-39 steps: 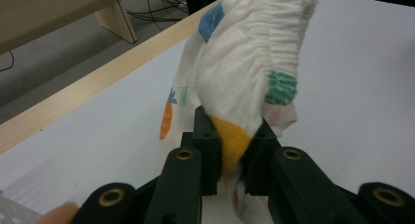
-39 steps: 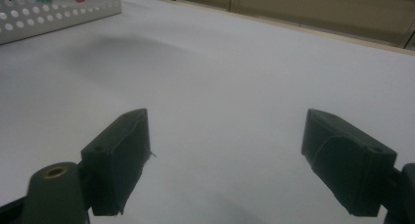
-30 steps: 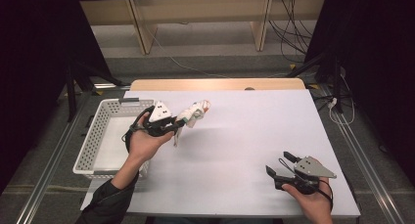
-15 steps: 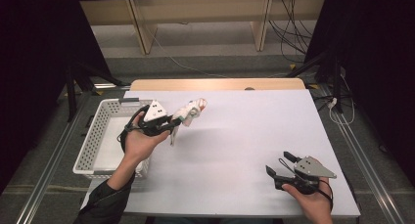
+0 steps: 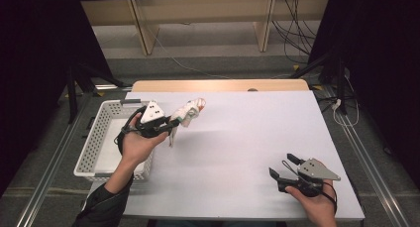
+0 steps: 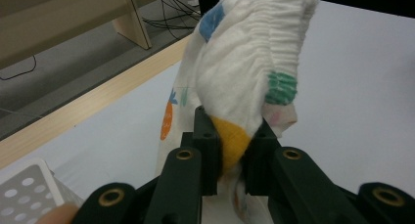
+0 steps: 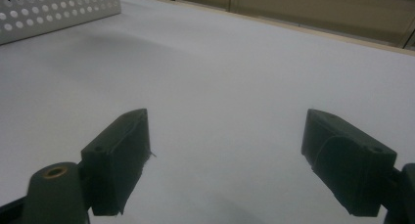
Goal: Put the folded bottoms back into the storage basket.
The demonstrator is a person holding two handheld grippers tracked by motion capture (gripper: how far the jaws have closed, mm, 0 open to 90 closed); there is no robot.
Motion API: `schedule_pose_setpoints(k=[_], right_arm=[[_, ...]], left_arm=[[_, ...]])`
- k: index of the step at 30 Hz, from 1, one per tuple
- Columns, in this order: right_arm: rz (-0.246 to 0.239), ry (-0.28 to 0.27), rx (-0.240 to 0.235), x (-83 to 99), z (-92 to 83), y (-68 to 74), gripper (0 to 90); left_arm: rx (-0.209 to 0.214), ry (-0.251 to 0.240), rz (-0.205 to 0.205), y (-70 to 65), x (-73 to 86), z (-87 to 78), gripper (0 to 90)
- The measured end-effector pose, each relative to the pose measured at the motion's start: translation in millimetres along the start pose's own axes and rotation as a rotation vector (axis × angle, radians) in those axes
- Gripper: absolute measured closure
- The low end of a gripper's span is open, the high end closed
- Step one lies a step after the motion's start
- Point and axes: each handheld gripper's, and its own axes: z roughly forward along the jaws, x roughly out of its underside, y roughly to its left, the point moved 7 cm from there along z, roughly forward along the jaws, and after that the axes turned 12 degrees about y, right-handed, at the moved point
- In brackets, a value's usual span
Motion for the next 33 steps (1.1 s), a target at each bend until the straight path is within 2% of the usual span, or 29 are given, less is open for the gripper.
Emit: schedule_pose_setpoints(k=[33], right_arm=[[0.000,0.002,0.001,0.4,-0.1,-0.4,18.9]], left_arm=[[-0.022,-0.011,-0.024,11.8,6.2,-13.5,79.0]])
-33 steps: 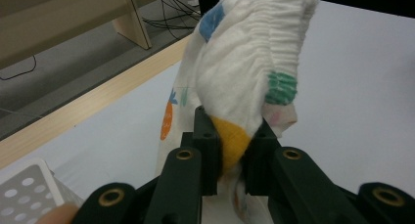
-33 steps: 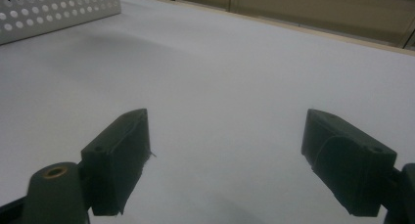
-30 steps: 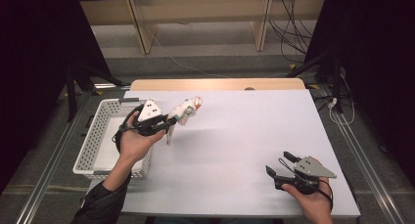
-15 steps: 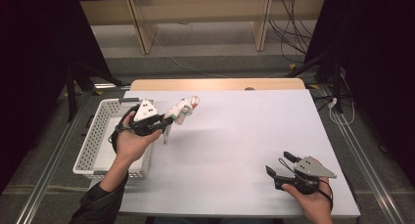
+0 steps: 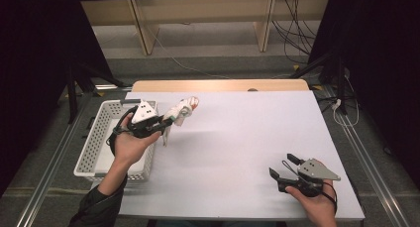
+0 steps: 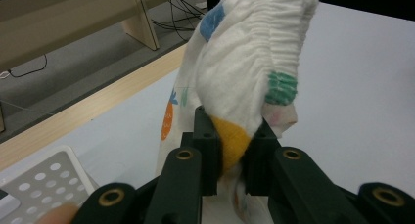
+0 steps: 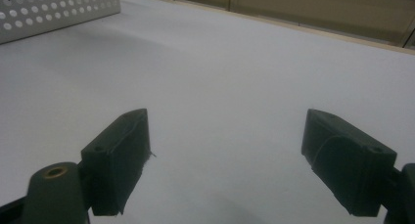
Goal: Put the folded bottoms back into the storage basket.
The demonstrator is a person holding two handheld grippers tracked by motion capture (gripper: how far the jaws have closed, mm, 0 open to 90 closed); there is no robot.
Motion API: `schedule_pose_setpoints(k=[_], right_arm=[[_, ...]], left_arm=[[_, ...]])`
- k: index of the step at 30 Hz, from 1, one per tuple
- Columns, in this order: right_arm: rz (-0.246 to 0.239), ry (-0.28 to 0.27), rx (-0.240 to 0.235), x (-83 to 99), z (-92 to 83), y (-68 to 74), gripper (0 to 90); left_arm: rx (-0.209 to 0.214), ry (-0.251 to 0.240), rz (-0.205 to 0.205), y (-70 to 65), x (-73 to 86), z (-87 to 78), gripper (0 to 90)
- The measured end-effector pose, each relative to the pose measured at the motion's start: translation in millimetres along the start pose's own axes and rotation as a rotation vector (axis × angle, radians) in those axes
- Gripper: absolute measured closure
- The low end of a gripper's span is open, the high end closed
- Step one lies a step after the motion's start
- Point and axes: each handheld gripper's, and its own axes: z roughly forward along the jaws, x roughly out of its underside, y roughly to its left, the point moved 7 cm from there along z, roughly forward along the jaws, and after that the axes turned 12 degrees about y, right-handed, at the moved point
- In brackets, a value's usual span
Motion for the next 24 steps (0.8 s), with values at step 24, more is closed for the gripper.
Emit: schedule_pose_setpoints(k=[24], right_arm=[[-0.001,0.001,0.002,0.1,0.3,0.0,19.0]], left_arm=[[-0.017,-0.011,-0.023,11.3,6.5,-11.6,79.1]])
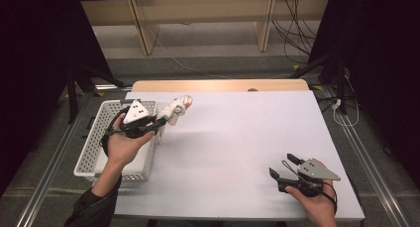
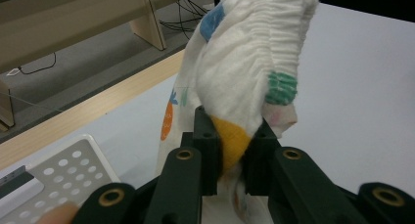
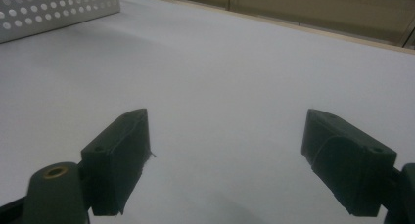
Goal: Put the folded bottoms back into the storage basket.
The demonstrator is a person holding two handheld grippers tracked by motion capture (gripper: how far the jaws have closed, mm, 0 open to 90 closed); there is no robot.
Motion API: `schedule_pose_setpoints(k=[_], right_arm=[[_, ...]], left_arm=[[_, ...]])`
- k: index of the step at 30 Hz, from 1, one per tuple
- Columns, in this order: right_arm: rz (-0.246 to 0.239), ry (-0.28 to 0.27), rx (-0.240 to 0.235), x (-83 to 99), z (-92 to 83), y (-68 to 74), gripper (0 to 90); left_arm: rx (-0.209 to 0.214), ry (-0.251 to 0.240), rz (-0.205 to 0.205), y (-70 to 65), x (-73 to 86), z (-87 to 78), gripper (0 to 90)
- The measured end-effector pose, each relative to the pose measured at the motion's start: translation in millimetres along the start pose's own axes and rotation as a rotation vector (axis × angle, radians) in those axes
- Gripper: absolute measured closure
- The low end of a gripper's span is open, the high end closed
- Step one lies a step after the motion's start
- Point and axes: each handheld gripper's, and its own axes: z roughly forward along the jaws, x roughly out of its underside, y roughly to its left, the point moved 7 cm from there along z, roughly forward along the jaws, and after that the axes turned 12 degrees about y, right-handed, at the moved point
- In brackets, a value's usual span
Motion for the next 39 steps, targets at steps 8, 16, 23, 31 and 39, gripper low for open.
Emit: schedule_pose_setpoints(k=[8,16,23,31,39], right_arm=[[-0.001,0.002,0.000,0.1,-0.1,0.0,18.9],[0.000,-0.001,-0.001,0.0,0.1,0.1,19.0],[-0.001,0.006,0.002,0.4,-0.3,-0.2,18.9],[0.000,0.007,0.001,0.5,-0.3,-0.2,18.9],[0.002,0.002,0.000,0.2,0.3,0.0,18.9]], left_arm=[[-0.008,-0.004,-0.010,4.6,1.9,-4.4,79.0],[-0.015,-0.012,-0.016,8.2,2.4,-10.2,79.0],[-0.023,-0.015,-0.022,12.3,4.2,-12.9,79.0],[-0.030,-0.019,-0.027,15.1,5.0,-16.3,79.0],[-0.038,-0.030,-0.039,19.5,5.6,-21.5,79.0]])
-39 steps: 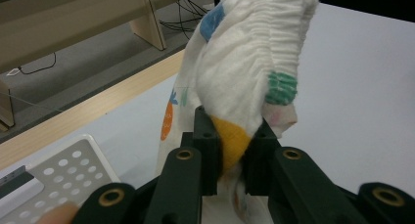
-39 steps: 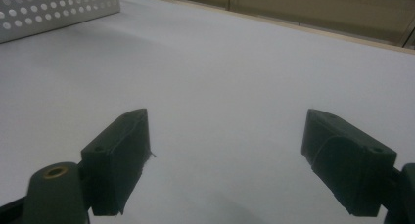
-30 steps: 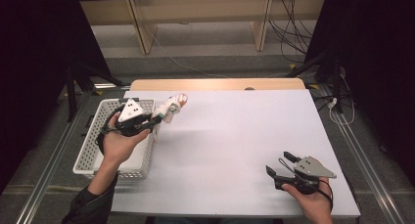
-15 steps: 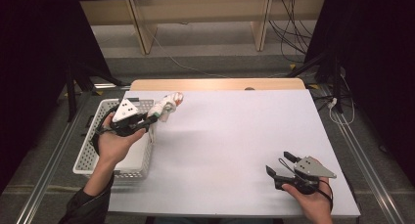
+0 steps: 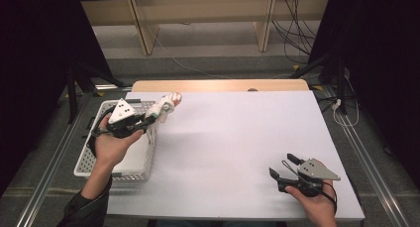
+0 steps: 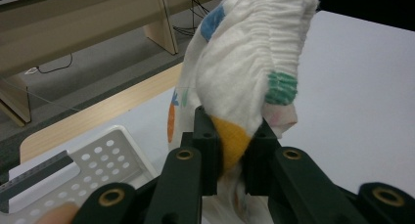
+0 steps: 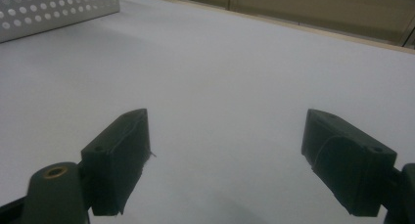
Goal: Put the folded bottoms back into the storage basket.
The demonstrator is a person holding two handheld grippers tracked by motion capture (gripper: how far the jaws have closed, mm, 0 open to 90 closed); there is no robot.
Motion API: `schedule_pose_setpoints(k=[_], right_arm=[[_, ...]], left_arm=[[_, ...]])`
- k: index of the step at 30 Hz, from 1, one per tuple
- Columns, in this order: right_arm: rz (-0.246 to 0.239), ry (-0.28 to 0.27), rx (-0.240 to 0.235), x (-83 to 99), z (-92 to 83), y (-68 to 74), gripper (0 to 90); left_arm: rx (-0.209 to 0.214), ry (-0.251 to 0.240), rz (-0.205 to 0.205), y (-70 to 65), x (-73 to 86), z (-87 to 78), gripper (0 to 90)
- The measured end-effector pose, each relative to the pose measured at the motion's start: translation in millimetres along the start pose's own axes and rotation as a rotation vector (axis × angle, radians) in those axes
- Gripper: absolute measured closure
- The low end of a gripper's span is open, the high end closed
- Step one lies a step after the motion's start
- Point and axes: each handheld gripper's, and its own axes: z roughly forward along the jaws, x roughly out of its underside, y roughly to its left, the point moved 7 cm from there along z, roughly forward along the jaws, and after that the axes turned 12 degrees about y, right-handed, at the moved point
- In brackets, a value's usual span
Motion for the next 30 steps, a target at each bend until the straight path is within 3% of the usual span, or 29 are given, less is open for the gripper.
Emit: schedule_pose_setpoints(k=[30], right_arm=[[0.004,-0.005,-0.002,-0.1,0.7,0.0,18.9]], left_arm=[[-0.035,-0.014,-0.031,18.6,5.1,-14.9,79.1]])
